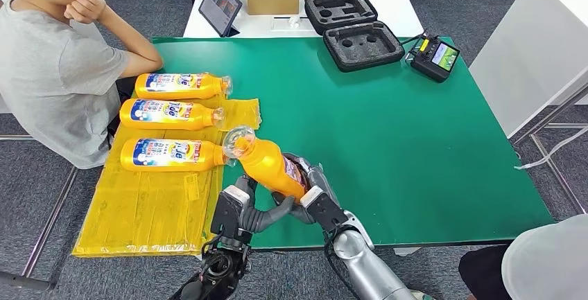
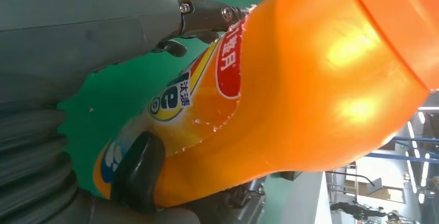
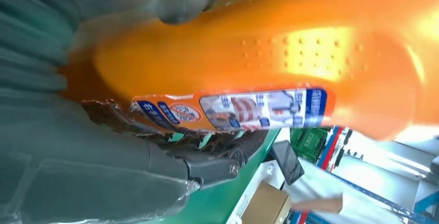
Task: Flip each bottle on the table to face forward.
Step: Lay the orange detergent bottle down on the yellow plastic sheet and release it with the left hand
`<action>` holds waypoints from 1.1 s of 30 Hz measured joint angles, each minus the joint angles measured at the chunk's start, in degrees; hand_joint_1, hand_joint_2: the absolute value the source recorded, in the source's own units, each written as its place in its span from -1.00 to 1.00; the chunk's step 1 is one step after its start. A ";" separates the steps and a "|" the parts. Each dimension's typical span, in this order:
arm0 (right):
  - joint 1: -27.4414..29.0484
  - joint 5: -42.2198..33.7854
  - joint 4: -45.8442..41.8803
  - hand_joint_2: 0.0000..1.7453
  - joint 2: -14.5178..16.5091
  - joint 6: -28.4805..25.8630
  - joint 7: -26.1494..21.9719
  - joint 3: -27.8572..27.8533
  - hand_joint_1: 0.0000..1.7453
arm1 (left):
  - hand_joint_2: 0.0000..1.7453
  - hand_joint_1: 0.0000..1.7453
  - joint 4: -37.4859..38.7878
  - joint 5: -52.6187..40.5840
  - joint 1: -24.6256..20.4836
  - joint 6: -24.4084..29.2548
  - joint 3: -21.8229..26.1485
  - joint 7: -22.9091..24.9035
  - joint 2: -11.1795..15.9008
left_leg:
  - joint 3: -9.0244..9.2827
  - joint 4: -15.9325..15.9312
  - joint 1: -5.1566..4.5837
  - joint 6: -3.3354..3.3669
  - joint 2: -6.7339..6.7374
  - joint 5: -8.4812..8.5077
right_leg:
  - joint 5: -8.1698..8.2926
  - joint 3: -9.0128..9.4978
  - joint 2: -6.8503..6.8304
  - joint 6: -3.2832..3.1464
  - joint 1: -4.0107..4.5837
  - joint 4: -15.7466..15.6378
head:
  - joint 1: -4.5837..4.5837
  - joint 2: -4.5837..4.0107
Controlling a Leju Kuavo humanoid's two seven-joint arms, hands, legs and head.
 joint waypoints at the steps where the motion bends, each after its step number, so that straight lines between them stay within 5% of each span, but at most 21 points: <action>1: -0.16 0.03 0.23 1.00 0.02 -0.13 0.00 0.23 1.00 | 0.50 -1.00 -0.05 0.21 -0.09 0.03 -0.05 -0.02 0.00 | 0.00 0.00 0.00 0.00 0.00 0.00 | 0.00 0.00 0.00 0.00 0.00 0.00 | 0.00 0.00; 4: -0.51 0.04 0.81 1.00 0.09 -0.36 0.00 0.63 1.00 | -1.00 -1.00 -0.14 0.46 -0.23 0.08 -0.09 -0.02 0.01 | 0.00 0.00 -0.01 0.00 -0.01 0.00 | 0.00 0.00 0.00 0.00 -0.02 0.00 | 0.00 0.00; 23: -1.52 1.14 5.07 1.00 0.49 -4.12 -0.02 3.63 1.00 | -1.00 -1.00 -1.89 4.74 -2.67 1.76 0.02 -0.99 0.03 | -0.01 0.01 -0.01 0.01 -0.02 0.01 | 0.00 -0.02 -0.01 0.00 -0.01 0.00 | 0.01 0.00; 27: -1.49 1.15 5.39 1.00 0.49 -4.34 -0.02 4.08 1.00 | 1.00 -1.00 -2.07 5.31 -2.86 1.62 -0.33 -0.89 0.04 | -0.02 0.01 -0.01 0.01 -0.02 0.01 | 0.00 -0.03 -0.02 0.00 -0.02 0.00 | 0.00 0.00; 33: -1.13 0.53 5.44 1.00 0.59 -3.92 -0.01 4.56 1.00 | 1.00 -1.00 -1.51 5.31 -3.71 0.80 -2.95 -0.80 0.02 | -0.03 0.01 -0.01 0.01 -0.02 0.01 | 0.00 -0.04 -0.02 0.00 -0.01 0.00 | 0.00 0.00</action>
